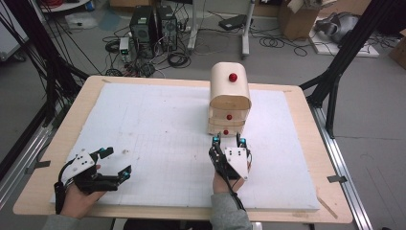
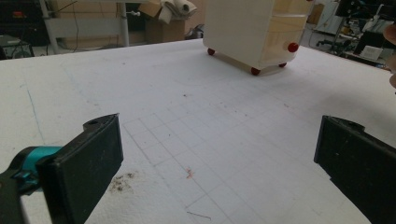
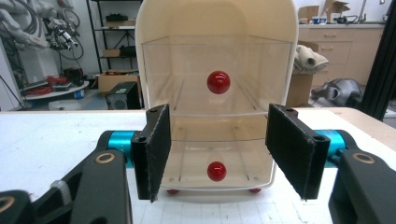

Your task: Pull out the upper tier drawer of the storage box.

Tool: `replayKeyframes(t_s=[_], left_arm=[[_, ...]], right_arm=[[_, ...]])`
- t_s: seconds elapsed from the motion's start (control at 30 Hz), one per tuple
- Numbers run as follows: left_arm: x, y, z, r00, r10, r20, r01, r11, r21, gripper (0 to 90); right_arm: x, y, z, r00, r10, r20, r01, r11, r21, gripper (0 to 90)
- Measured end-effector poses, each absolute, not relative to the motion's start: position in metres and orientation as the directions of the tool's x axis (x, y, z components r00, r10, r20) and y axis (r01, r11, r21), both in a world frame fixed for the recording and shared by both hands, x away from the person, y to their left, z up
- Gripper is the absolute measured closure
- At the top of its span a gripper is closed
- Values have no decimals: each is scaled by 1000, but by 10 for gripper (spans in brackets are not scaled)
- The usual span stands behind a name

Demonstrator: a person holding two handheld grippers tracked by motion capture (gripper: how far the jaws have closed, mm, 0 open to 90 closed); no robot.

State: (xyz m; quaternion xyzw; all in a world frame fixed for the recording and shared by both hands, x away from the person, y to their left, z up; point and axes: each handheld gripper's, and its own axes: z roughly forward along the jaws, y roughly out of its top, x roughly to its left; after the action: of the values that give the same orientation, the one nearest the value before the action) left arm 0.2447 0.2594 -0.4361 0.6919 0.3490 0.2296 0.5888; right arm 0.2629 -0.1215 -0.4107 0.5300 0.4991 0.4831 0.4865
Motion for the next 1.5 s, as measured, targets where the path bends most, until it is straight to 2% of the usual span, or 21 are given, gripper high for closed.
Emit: replayKeyframes(t_s=[0.5,1.5], left_arm=[[245,260,-435,649,756,-91,210,-62,976,17],[245,266,-435,641,761,-102,210,-47,977,17]], right_arm=[[265,-123,-411,30,999,23,64,-25,998,395],[300,-118,-407,20,1000,20,81,-21,996,403]])
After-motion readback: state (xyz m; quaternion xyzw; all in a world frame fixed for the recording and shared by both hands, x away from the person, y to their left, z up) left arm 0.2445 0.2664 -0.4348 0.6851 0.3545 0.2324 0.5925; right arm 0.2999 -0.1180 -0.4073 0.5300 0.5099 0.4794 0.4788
